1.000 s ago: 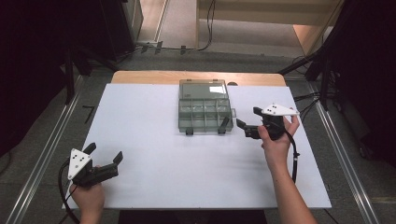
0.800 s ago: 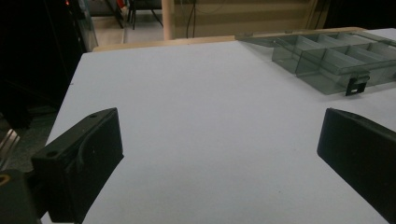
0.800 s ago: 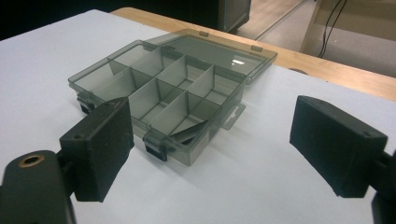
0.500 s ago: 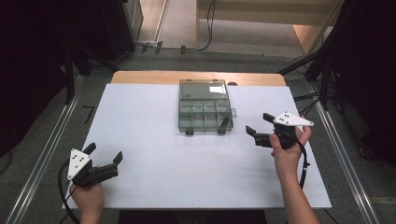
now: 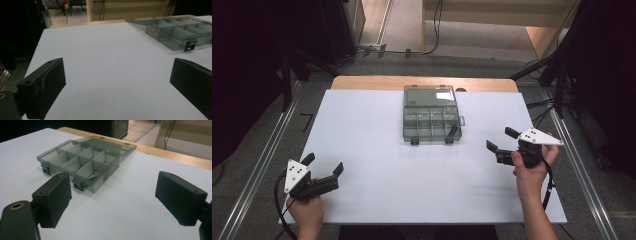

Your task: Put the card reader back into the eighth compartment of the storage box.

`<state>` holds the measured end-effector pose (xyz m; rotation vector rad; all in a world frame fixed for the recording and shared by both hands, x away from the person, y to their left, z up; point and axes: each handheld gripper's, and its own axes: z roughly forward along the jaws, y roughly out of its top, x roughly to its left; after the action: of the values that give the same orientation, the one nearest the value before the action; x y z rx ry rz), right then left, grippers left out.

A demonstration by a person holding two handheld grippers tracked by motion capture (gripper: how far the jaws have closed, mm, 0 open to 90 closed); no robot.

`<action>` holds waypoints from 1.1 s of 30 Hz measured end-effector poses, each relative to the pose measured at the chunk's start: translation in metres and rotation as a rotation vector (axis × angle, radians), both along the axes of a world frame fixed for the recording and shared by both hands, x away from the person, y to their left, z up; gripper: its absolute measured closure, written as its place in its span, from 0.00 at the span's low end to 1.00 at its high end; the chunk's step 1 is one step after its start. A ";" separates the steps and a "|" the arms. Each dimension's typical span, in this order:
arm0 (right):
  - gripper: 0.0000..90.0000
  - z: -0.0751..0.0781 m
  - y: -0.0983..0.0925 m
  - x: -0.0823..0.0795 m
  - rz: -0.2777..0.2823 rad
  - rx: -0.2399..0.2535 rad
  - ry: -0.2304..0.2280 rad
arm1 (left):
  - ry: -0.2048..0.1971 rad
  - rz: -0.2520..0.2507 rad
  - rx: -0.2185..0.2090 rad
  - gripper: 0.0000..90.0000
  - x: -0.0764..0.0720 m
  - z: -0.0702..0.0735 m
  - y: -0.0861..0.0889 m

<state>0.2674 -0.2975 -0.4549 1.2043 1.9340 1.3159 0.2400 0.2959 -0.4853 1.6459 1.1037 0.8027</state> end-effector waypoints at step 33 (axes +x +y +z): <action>0.14 -0.024 -0.046 -0.045 -0.041 0.021 -0.010 | -0.002 0.000 0.001 0.00 0.000 0.000 0.000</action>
<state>0.2221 -0.3436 -0.4785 1.2387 1.8837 1.3216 0.2396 0.2954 -0.4853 1.6460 1.1019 0.8051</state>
